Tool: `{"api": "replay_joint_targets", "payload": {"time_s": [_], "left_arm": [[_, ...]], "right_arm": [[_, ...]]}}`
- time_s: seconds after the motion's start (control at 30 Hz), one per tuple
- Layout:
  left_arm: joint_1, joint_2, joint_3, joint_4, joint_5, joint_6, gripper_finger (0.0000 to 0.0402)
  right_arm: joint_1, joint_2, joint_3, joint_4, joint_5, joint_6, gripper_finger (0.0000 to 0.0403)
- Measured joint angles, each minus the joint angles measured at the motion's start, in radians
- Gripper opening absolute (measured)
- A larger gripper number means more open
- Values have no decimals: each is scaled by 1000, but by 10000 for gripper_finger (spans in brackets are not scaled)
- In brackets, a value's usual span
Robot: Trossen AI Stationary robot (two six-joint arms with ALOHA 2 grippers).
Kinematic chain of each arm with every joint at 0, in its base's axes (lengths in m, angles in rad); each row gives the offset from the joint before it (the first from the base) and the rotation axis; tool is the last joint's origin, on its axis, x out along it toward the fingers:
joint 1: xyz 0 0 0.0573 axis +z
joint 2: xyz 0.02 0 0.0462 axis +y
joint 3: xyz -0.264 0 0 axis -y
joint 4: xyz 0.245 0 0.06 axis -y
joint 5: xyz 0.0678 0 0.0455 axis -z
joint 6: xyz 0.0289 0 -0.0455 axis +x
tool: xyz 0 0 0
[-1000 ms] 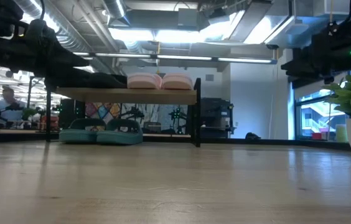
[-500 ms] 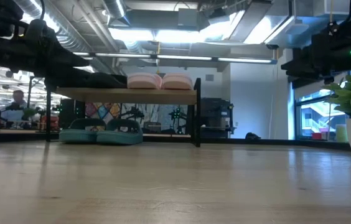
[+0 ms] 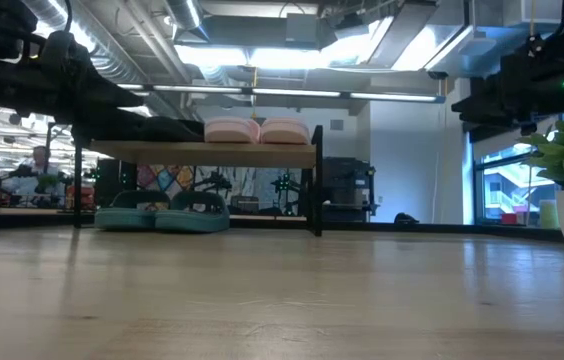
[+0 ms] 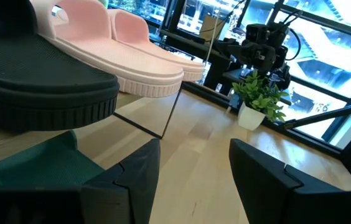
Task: Pick and place slides into the shelf
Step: Return to Home Position
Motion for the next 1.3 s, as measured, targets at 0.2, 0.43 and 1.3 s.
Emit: {"api": "replay_joint_targets", "payload": {"time_s": [0.2,0.43,1.3], "left_arm": [[0,0,0,0,0,0,186],[0,0,0,0,0,0,186],[0,0,0,1,0,0,186]], "right_arm": [[0,0,0,0,0,0,206],[0,0,0,0,0,0,206],[0,0,0,0,0,0,206]]}}
